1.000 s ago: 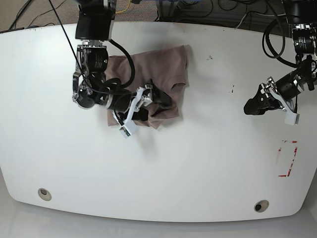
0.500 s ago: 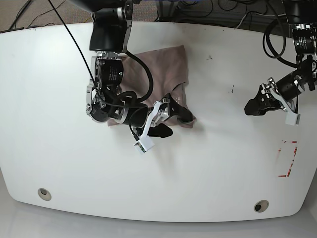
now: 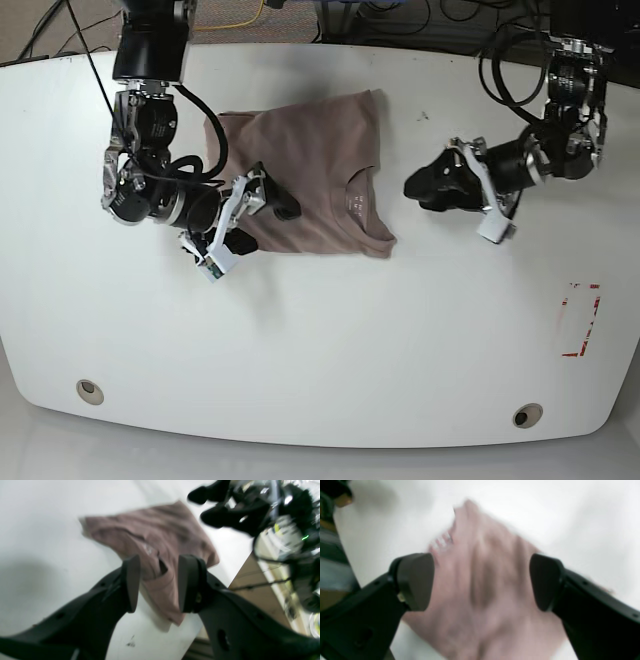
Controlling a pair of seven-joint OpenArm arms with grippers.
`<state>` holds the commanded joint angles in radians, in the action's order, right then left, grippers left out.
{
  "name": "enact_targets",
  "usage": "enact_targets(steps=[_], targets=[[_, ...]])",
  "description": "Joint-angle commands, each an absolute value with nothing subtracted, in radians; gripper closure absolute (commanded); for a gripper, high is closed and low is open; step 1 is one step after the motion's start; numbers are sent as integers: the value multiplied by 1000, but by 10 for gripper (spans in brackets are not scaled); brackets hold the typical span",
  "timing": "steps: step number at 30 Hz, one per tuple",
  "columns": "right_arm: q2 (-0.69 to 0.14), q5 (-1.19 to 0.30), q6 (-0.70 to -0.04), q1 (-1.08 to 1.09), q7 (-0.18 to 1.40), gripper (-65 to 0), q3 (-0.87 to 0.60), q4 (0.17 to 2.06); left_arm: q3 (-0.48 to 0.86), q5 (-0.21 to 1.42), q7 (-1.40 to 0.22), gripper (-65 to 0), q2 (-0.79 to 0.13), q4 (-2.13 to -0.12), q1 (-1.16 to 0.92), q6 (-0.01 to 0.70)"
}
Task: Layout the t-shirt on the table in an organized manner, then fold the t-shirt properly
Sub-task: 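Grasp the folded shirt with both grippers at its opposite sides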
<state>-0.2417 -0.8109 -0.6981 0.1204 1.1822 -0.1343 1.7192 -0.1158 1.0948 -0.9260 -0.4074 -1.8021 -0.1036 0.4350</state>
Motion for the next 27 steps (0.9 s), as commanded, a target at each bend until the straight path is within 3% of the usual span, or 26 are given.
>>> enact_targets(steps=[3, 10, 12, 20, 27], targets=[[-274, -811, -698, 114, 1144, -465, -148, 1718, -209, 989, -921, -233, -364, -1804, -93, 435], [-326, -734, -698, 131, 1066, -120, -143, 1712, -403, 694, -920, -231, -249, -1804, -42, 435], [-325, -668, -698, 145, 1056, -76, -142, 1710, -443, 599, -920, -231, -211, -1804, -36, 435], [-303, -384, -698, 150, 889, -87, -64, 1633, -573, 295, -851, -231, -156, -1796, -45, 435], [-266, -202, -698, 142, 659, -87, -74, 1434, -601, 208, -780, -231, -188, -1738, -77, 435]])
